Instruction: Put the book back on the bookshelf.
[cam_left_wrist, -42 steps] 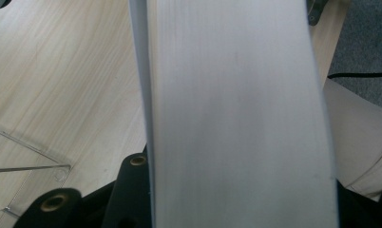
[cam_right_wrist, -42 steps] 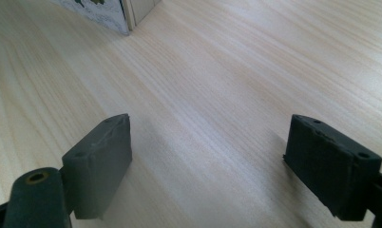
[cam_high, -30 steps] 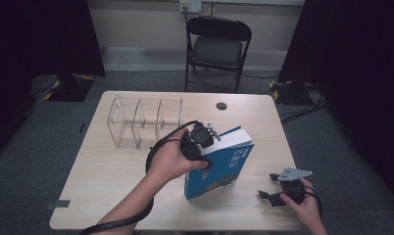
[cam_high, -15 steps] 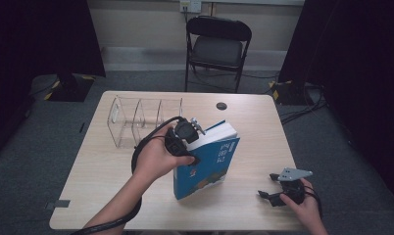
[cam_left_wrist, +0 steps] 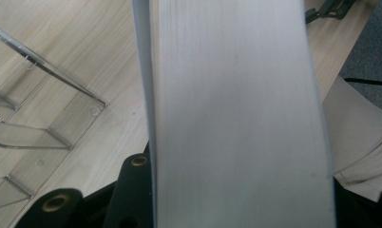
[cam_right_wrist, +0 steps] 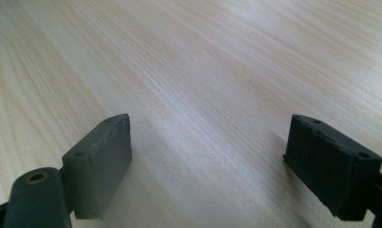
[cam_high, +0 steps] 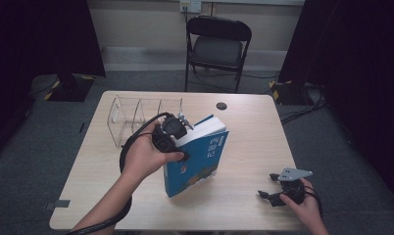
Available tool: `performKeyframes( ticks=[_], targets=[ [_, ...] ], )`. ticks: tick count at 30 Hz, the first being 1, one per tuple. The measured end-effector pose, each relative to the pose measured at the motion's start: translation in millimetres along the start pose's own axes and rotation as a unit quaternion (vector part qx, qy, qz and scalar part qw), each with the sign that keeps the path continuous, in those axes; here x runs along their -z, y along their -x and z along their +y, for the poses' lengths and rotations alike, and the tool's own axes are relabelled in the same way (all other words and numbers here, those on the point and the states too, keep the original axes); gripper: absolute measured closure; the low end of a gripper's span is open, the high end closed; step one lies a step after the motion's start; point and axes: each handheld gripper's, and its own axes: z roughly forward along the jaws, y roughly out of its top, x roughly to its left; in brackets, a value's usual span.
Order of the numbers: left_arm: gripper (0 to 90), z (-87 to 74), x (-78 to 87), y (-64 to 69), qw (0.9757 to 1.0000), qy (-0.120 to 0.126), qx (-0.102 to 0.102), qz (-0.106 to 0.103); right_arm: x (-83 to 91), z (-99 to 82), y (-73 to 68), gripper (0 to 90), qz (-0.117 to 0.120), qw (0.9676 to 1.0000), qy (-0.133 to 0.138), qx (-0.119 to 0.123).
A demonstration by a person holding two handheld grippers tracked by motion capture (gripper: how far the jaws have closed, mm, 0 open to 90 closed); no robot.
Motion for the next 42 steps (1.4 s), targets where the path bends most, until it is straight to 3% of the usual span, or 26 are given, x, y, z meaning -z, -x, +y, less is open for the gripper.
performKeyframes(
  ticks=[11,17,21,42],
  targets=[
    [62.0,-13.3,10.0,-10.9,0.9994,0.009,0.033,0.009,1.0,-0.7,-0.3,15.1,0.003,1.0,-0.001,0.001],
    [62.1,-21.1,15.5,-17.1,0.9991,0.01,0.039,0.014,0.9,-0.8,-0.2,15.1,0.003,1.0,0.0,0.003],
    [62.0,-29.8,20.1,-22.9,0.998,0.018,0.057,0.02,0.9,-0.8,-0.2,15.1,0.003,1.0,0.0,0.002],
    [62.0,-55.4,38.5,-43.6,0.9947,0.014,0.093,0.043,0.9,-0.7,-0.2,15.1,0.003,1.0,-0.001,0.002]
  ],
)
